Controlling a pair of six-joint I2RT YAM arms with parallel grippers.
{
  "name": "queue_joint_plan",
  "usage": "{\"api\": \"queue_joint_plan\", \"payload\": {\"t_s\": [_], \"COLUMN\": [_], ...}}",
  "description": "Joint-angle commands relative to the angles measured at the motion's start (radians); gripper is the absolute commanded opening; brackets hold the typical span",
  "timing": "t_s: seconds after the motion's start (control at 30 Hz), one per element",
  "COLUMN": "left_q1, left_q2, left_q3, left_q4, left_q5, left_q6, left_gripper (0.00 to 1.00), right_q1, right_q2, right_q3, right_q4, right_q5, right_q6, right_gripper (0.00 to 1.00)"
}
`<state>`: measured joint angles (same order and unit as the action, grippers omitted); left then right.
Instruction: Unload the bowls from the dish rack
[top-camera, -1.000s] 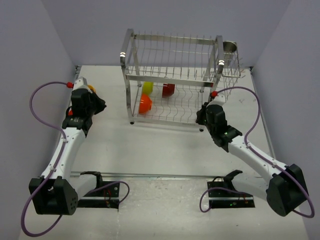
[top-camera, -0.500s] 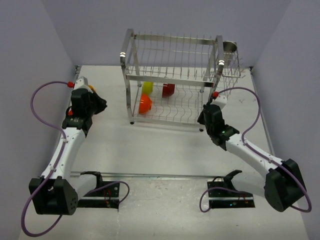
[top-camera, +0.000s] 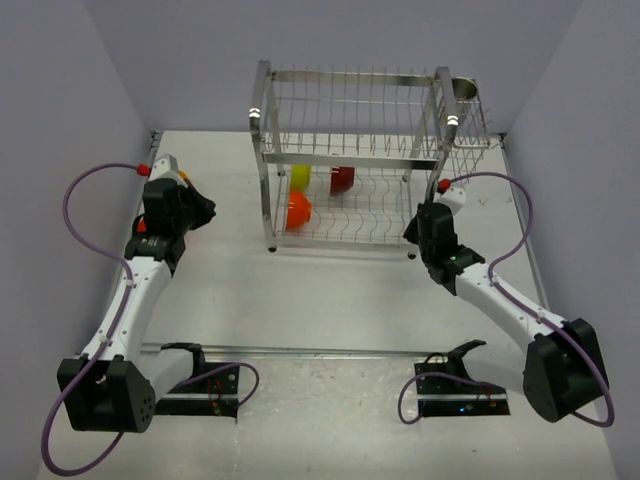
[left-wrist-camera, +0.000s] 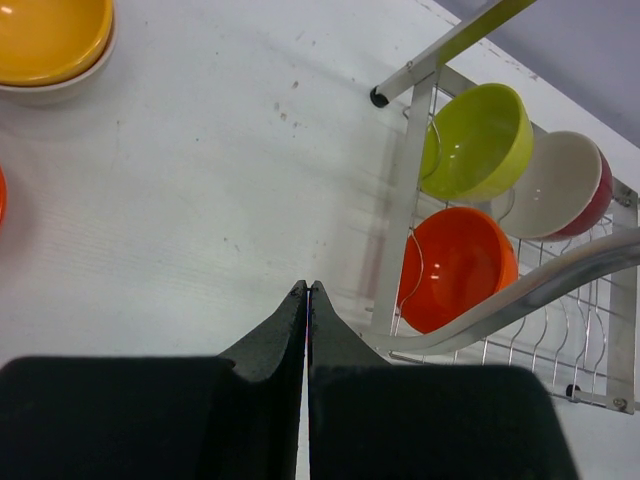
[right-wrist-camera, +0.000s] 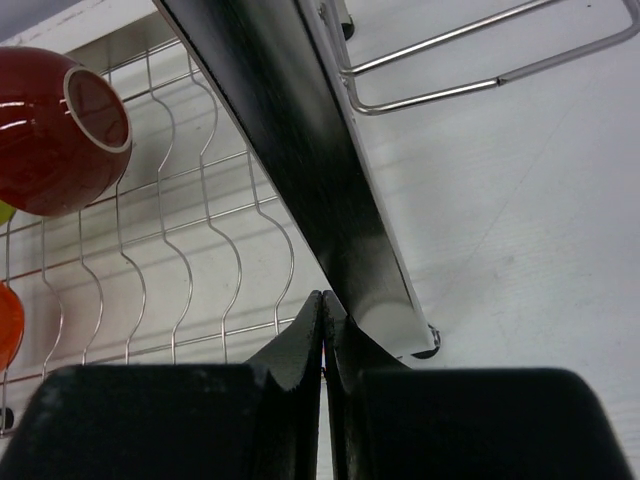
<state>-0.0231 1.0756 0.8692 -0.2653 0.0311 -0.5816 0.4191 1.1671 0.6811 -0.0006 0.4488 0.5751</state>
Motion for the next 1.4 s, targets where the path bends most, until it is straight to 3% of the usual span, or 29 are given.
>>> {"api": "queue_joint_plan", "payload": {"t_s": [0.0, 0.4, 0.47, 0.67, 0.97, 1.17, 1.37], "left_q1": [-0.011, -0.046, -0.054, -0.077, -0.084, -0.087, -0.106], "left_q2": [-0.016, -0.016, -0.031, -0.118, -0.143, -0.158, -0.227], "left_q3": [-0.009, -0.015, -0.022, -0.053, -0.062, -0.073, -0.136], "left_q4": [0.031, 0.005, -0.002, -0.015, -0.04, -0.025, 0.024], "left_q5": [0.029, 0.038, 0.029, 0.003, -0.013, 0.068, 0.179], "left_q6": [0.031, 0.077, 0.091, 0.12, 0.132, 0.146, 0.17], "left_gripper": [0.0, 0.0, 0.11, 0.21, 0.24, 0.2, 0.24], "right_q1": [-0.055, -0.088, -0.083, -0.014, 0.112, 0.118, 0.122], "right_q2": [0.002, 0.026, -0.003, -0.073, -0.216, -0.3, -0.351], "right_q3": [0.028, 0.048, 0.029, -0.005, -0.021, -0.032, -0.043], "right_q4": [-0.039, 0.01, 0.054, 0.056, -0.025, -0.071, -0.107], "right_q5": [0.074, -0.011, -0.059, -0.073, -0.033, -0.038, -0.052], "right_q6": [-0.004, -0.072, -0.095, -0.135, -0.101, -0.096, -0.095], "right_gripper": [0.0, 0.0, 0.0, 0.0, 0.05, 0.16, 0.47]}}
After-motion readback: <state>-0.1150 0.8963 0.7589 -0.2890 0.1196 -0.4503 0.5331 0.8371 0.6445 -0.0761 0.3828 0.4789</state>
